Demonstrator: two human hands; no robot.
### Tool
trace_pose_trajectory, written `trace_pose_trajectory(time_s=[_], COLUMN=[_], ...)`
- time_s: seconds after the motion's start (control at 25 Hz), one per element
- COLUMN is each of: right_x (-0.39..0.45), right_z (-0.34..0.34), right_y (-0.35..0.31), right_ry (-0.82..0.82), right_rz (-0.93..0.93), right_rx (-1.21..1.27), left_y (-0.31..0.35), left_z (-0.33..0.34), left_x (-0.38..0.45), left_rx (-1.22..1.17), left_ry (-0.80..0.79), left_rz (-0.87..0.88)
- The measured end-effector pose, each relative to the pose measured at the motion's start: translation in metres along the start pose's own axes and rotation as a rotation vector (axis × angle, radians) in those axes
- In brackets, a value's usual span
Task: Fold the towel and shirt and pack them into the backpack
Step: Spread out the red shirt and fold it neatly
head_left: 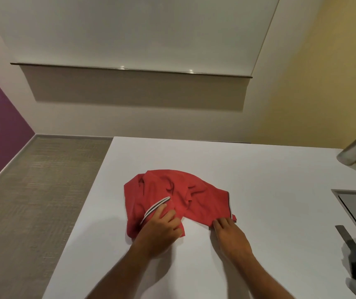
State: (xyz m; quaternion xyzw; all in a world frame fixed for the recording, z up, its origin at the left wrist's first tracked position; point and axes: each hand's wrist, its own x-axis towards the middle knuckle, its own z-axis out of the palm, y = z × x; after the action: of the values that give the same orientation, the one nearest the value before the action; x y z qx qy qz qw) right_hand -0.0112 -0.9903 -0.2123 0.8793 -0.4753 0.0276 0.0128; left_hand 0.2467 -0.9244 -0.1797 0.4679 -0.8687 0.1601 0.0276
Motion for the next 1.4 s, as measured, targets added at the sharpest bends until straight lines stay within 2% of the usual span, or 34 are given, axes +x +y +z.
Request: trace_pose_trajectory(time_s=[0.12, 0.24, 0.36, 0.48, 0.6, 0.76, 1.0, 1.12, 1.2, 1.28, 1.4], right_x=[0.007, 0.009, 0.006, 0.005, 0.005, -0.002, -0.020, -0.037, -0.053, -0.067, -0.084], right_z=[0.006, -0.001, -0.017, -0.035, -0.067, -0.105, -0.152, -0.152, -0.139, -0.124, -0.100], right_y=[0.002, 0.006, 0.020, 0.054, 0.091, 0.133, 0.174, 0.175, 0.173, 0.167, 0.158], right_ry=[-0.029, -0.052, -0.058, -0.076, 0.056, 0.180, 0.333, 0.335, 0.250, 0.078, -0.193], right_rz=[-0.007, 0.035, 0.125, 0.327, 0.483, 0.589, 0.696, 0.693, 0.667, 0.611, 0.561], right_rx=[-0.054, -0.001, 0.058, 0.120, 0.162, 0.154, 0.182, 0.175, 0.140, 0.071, -0.036], left_y=[-0.012, -0.024, -0.038, -0.069, -0.105, -0.134, -0.156, -0.144, -0.133, -0.120, -0.101], left_z=[0.002, -0.002, -0.019, -0.031, -0.041, -0.058, -0.084, -0.081, -0.071, -0.062, -0.050], left_x=[-0.003, -0.008, -0.007, -0.011, -0.021, -0.038, -0.054, -0.062, -0.072, -0.081, -0.087], left_rx=[-0.159, -0.409, -0.593, -0.741, -0.801, -0.856, -0.646, -0.589, -0.578, -0.558, -0.337], left_ry=[0.134, 0.319, 0.534, 0.736, 0.777, 0.830, 0.710, 0.599, 0.464, 0.273, -0.031], left_rz=[-0.056, -0.261, -0.667, -1.060, -1.292, -1.480, -1.524, -1.528, -1.500, -1.482, -1.334])
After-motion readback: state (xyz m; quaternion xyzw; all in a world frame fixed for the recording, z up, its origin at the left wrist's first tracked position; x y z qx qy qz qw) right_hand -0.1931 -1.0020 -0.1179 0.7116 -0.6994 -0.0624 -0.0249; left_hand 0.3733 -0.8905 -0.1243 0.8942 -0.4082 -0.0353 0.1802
